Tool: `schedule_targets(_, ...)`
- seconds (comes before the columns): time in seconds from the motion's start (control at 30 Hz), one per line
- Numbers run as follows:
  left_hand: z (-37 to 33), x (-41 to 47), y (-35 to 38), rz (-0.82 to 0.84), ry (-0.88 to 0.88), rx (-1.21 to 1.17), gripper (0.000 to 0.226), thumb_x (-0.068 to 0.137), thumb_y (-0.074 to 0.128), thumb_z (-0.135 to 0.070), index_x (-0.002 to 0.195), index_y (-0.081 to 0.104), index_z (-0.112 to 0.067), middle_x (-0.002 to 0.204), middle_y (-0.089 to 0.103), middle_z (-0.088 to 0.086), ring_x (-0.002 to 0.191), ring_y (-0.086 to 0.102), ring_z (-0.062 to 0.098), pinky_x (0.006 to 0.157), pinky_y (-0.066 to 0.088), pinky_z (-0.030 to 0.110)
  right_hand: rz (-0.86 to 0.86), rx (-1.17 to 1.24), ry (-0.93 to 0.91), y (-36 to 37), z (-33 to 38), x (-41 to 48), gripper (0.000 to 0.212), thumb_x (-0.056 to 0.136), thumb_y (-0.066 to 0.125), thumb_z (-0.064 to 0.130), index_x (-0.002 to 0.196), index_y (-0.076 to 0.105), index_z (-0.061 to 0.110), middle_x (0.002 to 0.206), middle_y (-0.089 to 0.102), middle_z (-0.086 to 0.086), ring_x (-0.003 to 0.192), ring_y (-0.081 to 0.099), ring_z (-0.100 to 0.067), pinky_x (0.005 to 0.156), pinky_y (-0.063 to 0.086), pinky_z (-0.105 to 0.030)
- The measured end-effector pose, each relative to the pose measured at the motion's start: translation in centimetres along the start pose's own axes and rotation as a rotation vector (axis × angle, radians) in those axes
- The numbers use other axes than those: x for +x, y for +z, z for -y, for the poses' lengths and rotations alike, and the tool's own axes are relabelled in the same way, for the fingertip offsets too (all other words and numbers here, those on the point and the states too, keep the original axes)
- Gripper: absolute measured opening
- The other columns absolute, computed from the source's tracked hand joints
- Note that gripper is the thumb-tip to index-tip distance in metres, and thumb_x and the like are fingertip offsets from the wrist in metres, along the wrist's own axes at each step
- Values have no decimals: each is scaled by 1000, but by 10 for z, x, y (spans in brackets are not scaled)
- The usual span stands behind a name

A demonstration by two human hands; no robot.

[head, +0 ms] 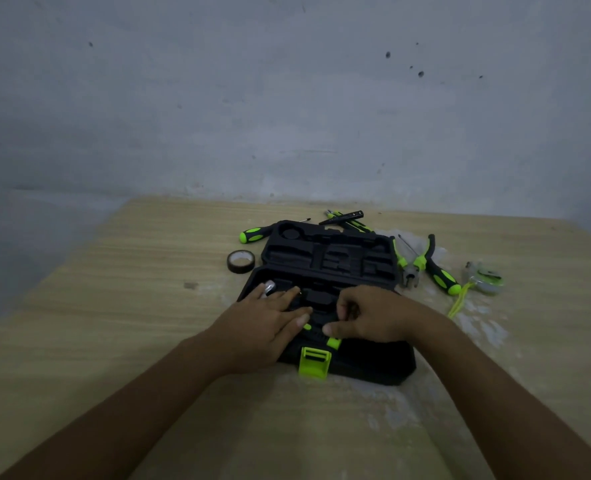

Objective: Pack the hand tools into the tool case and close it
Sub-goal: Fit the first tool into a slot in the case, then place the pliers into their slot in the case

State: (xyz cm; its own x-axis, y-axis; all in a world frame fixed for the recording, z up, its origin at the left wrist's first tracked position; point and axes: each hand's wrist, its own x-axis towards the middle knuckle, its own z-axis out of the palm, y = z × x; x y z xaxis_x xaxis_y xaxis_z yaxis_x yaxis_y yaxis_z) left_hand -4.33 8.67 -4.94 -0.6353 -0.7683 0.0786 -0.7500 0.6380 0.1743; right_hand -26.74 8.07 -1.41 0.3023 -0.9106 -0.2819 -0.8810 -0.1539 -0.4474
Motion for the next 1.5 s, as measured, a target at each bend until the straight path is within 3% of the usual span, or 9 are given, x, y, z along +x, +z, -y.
schedule_targets(0.17, 3, 7, -6, -10, -3, -152, 46, 100, 33, -46, 136, 51, -24, 147, 45, -2, 137, 33, 14, 118, 9, 31, -270, 65, -154, 7, -14, -14, 37, 80, 65, 57, 80, 58, 21, 74, 61, 3, 63, 54, -7, 58, 42, -23)
schedule_targets(0.37, 3, 26, -4, -39, -17, -278, 46, 98, 37, -47, 134, 53, -23, 147, 44, -3, 139, 30, 11, 118, 14, 36, -762, 98, 62, -29, -61, 11, 20, 87, 65, 30, 85, 61, 11, 87, 65, -9, 77, 60, -24, 63, 40, -29)
schedule_targets(0.47, 3, 29, 6, -52, -43, -240, 49, 97, 33, -53, 135, 51, -28, 147, 44, -6, 137, 34, 12, 118, 16, 38, -681, 21, 319, -38, -102, 20, 27, 89, 60, 32, 108, 55, 14, 109, 56, -16, 80, 54, -29, 67, 38, -31)
schedule_targets(0.7, 3, 25, 10, -25, -62, -188, 64, 91, 15, -62, 141, 40, -32, 146, 44, -9, 136, 34, 11, 118, 16, 38, -655, -116, 492, -27, -101, 27, 42, 88, 57, 40, 110, 38, 10, 71, 54, -7, 58, 53, -25, 45, 36, -29)
schedule_targets(0.87, -2, 20, 13, -37, -62, -149, 62, 93, 17, -59, 144, 36, -30, 150, 40, -9, 139, 28, 8, 119, 11, 33, -649, -111, 520, -30, -97, 27, 54, 86, 62, 37, 119, 41, 0, 88, 58, -13, 74, 58, -32, 54, 40, -32)
schedule_targets(0.93, -3, 19, 14, -54, -72, -147, 59, 96, 20, -59, 144, 37, -31, 150, 40, -9, 140, 27, 8, 118, 10, 32, -695, -190, 516, -35, -94, 24, 54, 85, 61, 46, 109, 47, 0, 95, 59, -17, 81, 61, -35, 58, 39, -32)
schedule_targets(1.13, -4, 17, 11, -77, -88, -172, 68, 88, 16, -67, 142, 41, -31, 146, 44, -11, 136, 33, 6, 117, 13, 28, -870, -196, 423, -58, -94, 10, 46, 81, 64, 31, 54, 34, 9, 48, 34, -6, 42, 34, -23, 42, 21, -24)
schedule_targets(1.23, -6, 16, 10, -94, -91, -182, 69, 88, 18, -69, 139, 44, -29, 143, 47, -10, 134, 36, 7, 115, 14, 26, -925, -165, 342, -68, -93, -2, 44, 81, 65, 27, 56, 34, 9, 47, 32, -8, 44, 30, -24, 46, 18, -28)
schedule_targets(1.5, -3, 15, 12, -167, -172, -351, 71, 87, 31, -68, 145, 34, -28, 150, 39, -10, 136, 37, 12, 114, 28, 34, -1028, -233, 73, -82, -60, -40, 20, 81, 69, 24, 85, 65, 5, 68, 68, -9, 61, 62, -27, 58, 52, -35)
